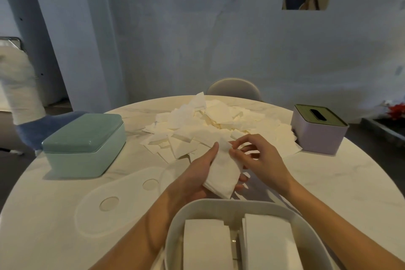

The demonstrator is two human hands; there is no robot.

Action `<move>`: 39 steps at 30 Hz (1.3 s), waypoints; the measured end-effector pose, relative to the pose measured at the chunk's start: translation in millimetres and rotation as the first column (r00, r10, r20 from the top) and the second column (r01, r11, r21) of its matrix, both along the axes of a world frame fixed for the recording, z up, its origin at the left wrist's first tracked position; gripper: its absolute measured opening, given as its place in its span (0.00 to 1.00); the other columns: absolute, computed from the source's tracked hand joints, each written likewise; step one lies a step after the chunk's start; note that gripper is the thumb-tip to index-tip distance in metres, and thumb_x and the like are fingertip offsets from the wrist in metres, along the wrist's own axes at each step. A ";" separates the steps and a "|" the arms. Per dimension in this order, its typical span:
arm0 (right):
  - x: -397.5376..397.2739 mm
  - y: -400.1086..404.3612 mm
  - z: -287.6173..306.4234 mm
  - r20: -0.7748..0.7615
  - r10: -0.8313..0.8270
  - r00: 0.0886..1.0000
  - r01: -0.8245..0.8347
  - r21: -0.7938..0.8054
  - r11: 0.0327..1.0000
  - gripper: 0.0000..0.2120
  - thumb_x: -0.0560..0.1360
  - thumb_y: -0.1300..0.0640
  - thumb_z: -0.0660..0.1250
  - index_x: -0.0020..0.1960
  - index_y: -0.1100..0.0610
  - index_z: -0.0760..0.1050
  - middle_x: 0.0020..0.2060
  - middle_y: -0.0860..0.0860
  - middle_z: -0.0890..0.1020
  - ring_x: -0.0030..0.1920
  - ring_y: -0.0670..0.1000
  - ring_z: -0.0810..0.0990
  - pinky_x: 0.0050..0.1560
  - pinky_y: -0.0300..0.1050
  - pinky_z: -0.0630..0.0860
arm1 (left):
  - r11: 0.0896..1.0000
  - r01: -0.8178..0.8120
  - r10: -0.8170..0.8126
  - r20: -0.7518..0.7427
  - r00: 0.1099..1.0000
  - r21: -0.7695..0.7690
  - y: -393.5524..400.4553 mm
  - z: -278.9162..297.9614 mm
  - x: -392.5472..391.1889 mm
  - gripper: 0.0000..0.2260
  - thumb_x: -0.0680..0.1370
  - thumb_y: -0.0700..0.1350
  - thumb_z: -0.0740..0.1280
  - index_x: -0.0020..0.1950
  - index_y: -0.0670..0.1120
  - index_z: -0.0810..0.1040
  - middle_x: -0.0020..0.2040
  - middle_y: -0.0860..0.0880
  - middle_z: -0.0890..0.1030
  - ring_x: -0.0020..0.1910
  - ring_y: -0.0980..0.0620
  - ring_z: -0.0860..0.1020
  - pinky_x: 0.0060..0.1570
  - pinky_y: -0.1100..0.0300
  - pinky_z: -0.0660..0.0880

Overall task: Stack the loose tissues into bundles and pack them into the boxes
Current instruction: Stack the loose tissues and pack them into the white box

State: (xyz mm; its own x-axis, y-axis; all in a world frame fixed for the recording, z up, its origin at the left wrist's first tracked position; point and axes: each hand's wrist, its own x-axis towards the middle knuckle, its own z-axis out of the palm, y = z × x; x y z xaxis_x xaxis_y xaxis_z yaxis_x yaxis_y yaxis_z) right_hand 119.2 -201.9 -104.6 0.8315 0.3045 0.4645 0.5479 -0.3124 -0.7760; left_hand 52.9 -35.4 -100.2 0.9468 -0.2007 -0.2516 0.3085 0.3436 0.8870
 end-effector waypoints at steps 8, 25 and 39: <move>5.2 -3.0 -0.5 -0.058 0.011 0.998 -0.009 0.036 0.999 0.08 0.76 0.49 0.74 0.54 0.47 0.79 0.52 0.41 0.82 0.50 0.45 0.81 0.39 0.37 0.81 | 0.988 0.055 -0.077 0.149 0.986 0.145 1.7 -3.4 1.8 0.21 0.82 0.58 0.65 0.72 0.52 0.70 0.59 0.38 0.84 0.54 0.37 0.85 0.57 0.40 0.81; -60.3 -19.2 74.1 -0.578 0.352 0.736 -0.235 0.269 0.934 0.20 0.75 0.48 0.70 0.65 0.55 0.79 0.56 0.51 0.86 0.55 0.53 0.85 0.54 0.48 0.83 | 0.877 -0.292 0.085 0.476 0.875 0.381 12.1 55.3 -48.0 0.14 0.78 0.55 0.73 0.61 0.56 0.77 0.51 0.59 0.85 0.49 0.59 0.84 0.44 0.63 0.82; -143.2 -10.2 86.9 -0.748 0.324 0.579 -0.342 0.138 0.930 0.17 0.77 0.56 0.71 0.64 0.59 0.79 0.52 0.51 0.87 0.50 0.49 0.86 0.44 0.37 0.82 | 0.655 -0.349 0.070 0.405 0.912 0.671 26.4 67.2 -120.1 0.20 0.74 0.60 0.74 0.58 0.51 0.75 0.55 0.48 0.84 0.45 0.52 0.82 0.39 0.61 0.78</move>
